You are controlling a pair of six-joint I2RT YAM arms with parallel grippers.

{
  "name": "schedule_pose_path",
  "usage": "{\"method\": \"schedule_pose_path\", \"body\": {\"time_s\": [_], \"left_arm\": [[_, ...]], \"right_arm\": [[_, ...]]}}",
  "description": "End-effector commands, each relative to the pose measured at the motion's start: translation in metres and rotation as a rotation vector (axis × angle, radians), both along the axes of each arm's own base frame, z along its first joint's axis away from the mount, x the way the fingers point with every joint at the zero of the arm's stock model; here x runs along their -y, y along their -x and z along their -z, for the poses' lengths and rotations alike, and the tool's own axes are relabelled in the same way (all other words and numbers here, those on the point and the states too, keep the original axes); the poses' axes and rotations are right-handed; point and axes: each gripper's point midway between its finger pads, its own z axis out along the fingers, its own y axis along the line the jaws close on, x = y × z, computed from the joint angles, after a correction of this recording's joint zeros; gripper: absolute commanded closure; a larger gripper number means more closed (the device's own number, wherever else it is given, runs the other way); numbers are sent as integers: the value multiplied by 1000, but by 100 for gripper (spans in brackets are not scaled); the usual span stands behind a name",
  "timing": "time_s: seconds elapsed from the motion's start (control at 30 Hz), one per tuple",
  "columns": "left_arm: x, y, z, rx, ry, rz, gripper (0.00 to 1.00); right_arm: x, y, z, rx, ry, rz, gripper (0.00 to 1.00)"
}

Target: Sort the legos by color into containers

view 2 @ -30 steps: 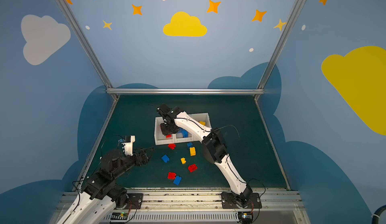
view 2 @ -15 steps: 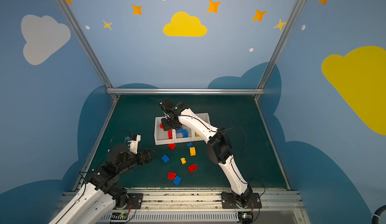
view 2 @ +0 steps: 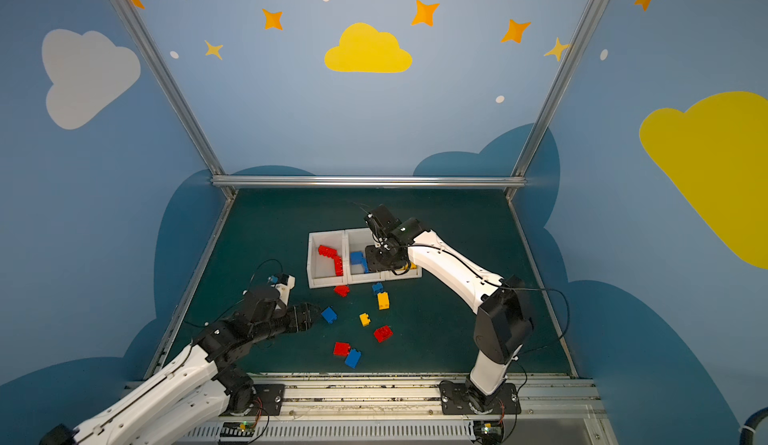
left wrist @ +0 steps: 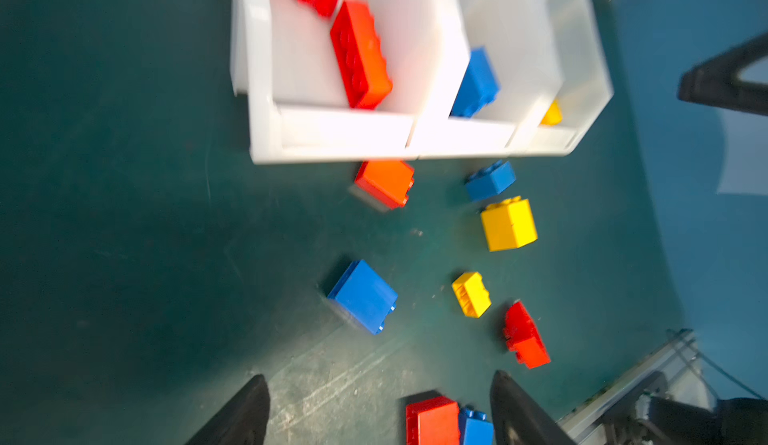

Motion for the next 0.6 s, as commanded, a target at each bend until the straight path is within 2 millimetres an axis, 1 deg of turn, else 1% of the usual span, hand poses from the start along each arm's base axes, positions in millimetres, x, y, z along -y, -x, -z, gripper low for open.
{"method": "schedule_pose_path", "body": {"time_s": [0.0,0.13,0.33,0.57], "left_arm": [[5,-8,-1,-9,-18,-32,17],[12,-8,9,-48,-43,-26,17],[24,-7,21,-78,-37,-1,17],[34,-13,34,-129,-68,31,17]], "right_arm": [[12,5,-1,10,-27,50,48],[26,10,4,-2,-31,88,48],[41,16,-3,13,-36,122,48],[59,24,1,2,-48,168,48]]}}
